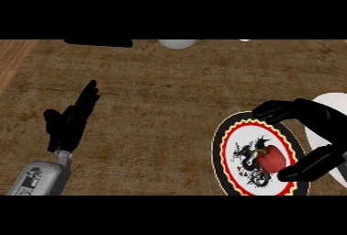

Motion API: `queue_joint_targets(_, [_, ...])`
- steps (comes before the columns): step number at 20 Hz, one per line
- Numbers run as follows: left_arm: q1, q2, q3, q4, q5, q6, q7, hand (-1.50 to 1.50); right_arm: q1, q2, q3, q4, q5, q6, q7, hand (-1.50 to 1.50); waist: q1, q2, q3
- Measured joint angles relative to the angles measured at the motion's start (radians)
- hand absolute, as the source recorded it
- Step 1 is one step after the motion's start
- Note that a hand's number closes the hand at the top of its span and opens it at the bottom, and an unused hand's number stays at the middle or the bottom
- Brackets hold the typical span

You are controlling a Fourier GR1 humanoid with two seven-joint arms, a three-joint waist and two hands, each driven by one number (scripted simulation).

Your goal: Pick the bell pepper from the plate and place it in the plate

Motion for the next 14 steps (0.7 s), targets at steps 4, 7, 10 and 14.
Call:
queue_joint_targets(4, [-0.004,0.005,0.020,0.012,0.014,-0.001,0.022,0.00,-0.038,-0.058,0.044,0.073,0.161,0.002,-0.138,-1.50,-0.012,-0.004,0.000])
queue_joint_targets(7, [-0.011,0.005,0.029,0.030,0.018,-0.005,0.024,0.00,-0.086,-0.102,0.080,0.140,0.265,-0.036,-0.215,-1.50,-0.019,-0.006,-0.001])
queue_joint_targets(10, [-0.013,0.013,0.045,0.036,0.025,-0.015,0.028,0.00,-0.114,-0.132,0.123,0.211,0.361,-0.098,-0.302,-1.50,-0.028,-0.010,-0.003])
queue_joint_targets(14, [0.006,0.004,0.049,0.044,0.017,-0.011,0.012,0.00,-0.144,-0.174,0.184,0.272,0.451,-0.157,-0.382,-1.50,-0.039,-0.014,-0.004])
